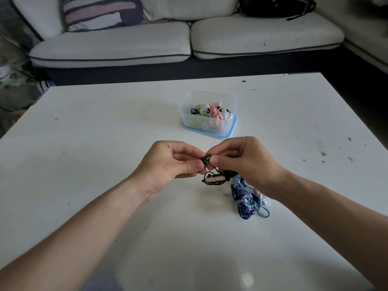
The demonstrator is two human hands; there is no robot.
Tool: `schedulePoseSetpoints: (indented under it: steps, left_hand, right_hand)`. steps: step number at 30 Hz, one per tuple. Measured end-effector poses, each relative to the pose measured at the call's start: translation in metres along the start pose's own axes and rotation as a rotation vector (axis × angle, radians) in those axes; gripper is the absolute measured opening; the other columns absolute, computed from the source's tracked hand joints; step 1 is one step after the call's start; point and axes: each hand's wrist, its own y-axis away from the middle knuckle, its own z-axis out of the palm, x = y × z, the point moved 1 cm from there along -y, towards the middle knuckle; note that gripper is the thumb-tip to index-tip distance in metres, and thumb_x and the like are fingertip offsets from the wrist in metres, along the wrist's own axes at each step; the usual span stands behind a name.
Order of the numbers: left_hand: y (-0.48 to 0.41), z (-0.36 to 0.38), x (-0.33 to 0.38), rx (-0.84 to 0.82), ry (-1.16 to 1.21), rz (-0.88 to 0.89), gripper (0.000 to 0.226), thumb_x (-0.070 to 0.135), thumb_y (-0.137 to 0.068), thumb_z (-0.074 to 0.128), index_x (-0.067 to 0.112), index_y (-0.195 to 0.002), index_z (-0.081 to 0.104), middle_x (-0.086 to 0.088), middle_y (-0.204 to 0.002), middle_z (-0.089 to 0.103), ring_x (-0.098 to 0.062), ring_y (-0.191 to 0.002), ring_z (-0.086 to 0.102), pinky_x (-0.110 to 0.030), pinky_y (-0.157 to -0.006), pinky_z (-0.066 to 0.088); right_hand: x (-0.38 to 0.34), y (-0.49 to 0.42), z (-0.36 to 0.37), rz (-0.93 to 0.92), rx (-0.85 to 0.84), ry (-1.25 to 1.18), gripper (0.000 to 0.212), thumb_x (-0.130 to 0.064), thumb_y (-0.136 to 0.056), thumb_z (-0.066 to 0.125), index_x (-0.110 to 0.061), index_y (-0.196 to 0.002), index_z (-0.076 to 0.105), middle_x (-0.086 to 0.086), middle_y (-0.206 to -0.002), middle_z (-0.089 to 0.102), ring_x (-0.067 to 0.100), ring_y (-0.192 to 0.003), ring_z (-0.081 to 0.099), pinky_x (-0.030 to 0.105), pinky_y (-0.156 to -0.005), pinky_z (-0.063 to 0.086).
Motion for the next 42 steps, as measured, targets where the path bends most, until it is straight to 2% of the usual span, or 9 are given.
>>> schedulePoseSetpoints:
  steps: [6,10,13,20,25,29,33,37,42]
  left_hand:
    - [0.0009,0.0006,0.0014,-0.009,0.008,0.005,0.020,0.006,-0.067,0.077,0.011,-0.087,0.073,-0.011,-0.079,0.076,-0.019,-0.072,0.074,-0.020,-0.063,0.054]
    - [0.0004,0.0006,-0.0008,0.002,-0.001,-0.005,0.020,0.007,-0.067,0.077,0.011,-0.086,0.073,-0.012,-0.080,0.076,-0.020,-0.072,0.074,-0.021,-0.065,0.055]
    - [0.0005,0.0013,-0.0009,0.004,-0.001,-0.011,0.021,0.010,-0.065,0.078,0.012,-0.086,0.073,-0.012,-0.080,0.076,-0.020,-0.073,0.074,-0.021,-0.065,0.056]
    - [0.0001,0.0018,-0.0006,0.002,-0.013,0.004,0.018,-0.003,-0.075,0.074,0.012,-0.086,0.073,-0.011,-0.078,0.076,-0.019,-0.073,0.074,-0.021,-0.064,0.056]
    - [0.0001,0.0019,-0.0032,0.021,-0.015,0.002,0.017,-0.001,-0.075,0.076,0.011,-0.087,0.073,-0.012,-0.078,0.076,-0.019,-0.071,0.074,-0.022,-0.065,0.057]
    - [-0.0007,0.0025,-0.0040,0.013,-0.015,-0.002,0.016,0.003,-0.073,0.077,0.010,-0.088,0.073,-0.011,-0.078,0.076,-0.018,-0.071,0.073,-0.021,-0.064,0.056]
    - [-0.0008,0.0036,-0.0034,-0.012,-0.002,-0.002,0.024,0.014,-0.064,0.078,0.011,-0.088,0.073,-0.011,-0.079,0.076,-0.018,-0.072,0.073,-0.020,-0.064,0.055]
    - [-0.0019,0.0029,-0.0043,0.001,-0.009,-0.004,0.018,0.006,-0.071,0.077,0.011,-0.087,0.073,-0.011,-0.078,0.076,-0.018,-0.072,0.073,-0.021,-0.064,0.056]
    - [-0.0018,0.0021,-0.0058,0.009,-0.020,-0.011,0.015,0.001,-0.075,0.076,0.011,-0.087,0.073,-0.011,-0.078,0.076,-0.019,-0.072,0.074,-0.021,-0.064,0.056]
  right_hand:
    - [-0.0020,-0.0003,-0.0020,0.008,-0.011,0.004,0.006,-0.003,-0.086,0.073,-0.008,-0.089,0.076,0.018,-0.085,0.076,0.024,-0.080,0.065,0.027,-0.073,0.049]
    - [-0.0007,0.0002,-0.0011,0.014,0.008,0.039,0.006,-0.004,-0.085,0.074,-0.007,-0.090,0.075,0.013,-0.082,0.077,0.021,-0.079,0.068,0.029,-0.075,0.050]
    - [0.0003,0.0006,-0.0011,0.019,0.008,0.050,0.006,-0.005,-0.086,0.074,-0.007,-0.091,0.075,0.013,-0.083,0.077,0.021,-0.079,0.068,0.028,-0.074,0.050]
    - [0.0004,-0.0005,-0.0031,0.028,-0.012,0.020,0.007,-0.004,-0.087,0.072,-0.010,-0.089,0.076,0.015,-0.083,0.076,0.023,-0.079,0.064,0.022,-0.070,0.050]
    - [0.0050,0.0008,-0.0008,0.034,0.020,0.031,0.007,-0.005,-0.087,0.073,-0.006,-0.093,0.076,0.013,-0.083,0.077,0.023,-0.079,0.067,0.029,-0.075,0.051]
    - [0.0066,0.0008,-0.0002,0.064,0.020,0.000,0.007,-0.004,-0.088,0.071,-0.002,-0.094,0.074,0.015,-0.083,0.076,0.013,-0.068,0.063,0.022,-0.067,0.050]
    - [0.0071,-0.0011,-0.0041,0.091,-0.025,-0.021,0.007,-0.005,-0.088,0.071,-0.008,-0.091,0.077,0.018,-0.087,0.076,0.025,-0.079,0.061,0.025,-0.070,0.050]
    - [0.0060,-0.0006,-0.0029,0.069,-0.003,-0.008,0.006,-0.005,-0.087,0.072,-0.007,-0.091,0.076,0.017,-0.086,0.076,0.026,-0.081,0.063,0.024,-0.071,0.050]
    - [0.0063,0.0009,-0.0004,0.048,0.019,0.035,0.006,-0.006,-0.087,0.073,-0.008,-0.090,0.077,0.015,-0.084,0.077,0.026,-0.080,0.064,0.031,-0.074,0.050]
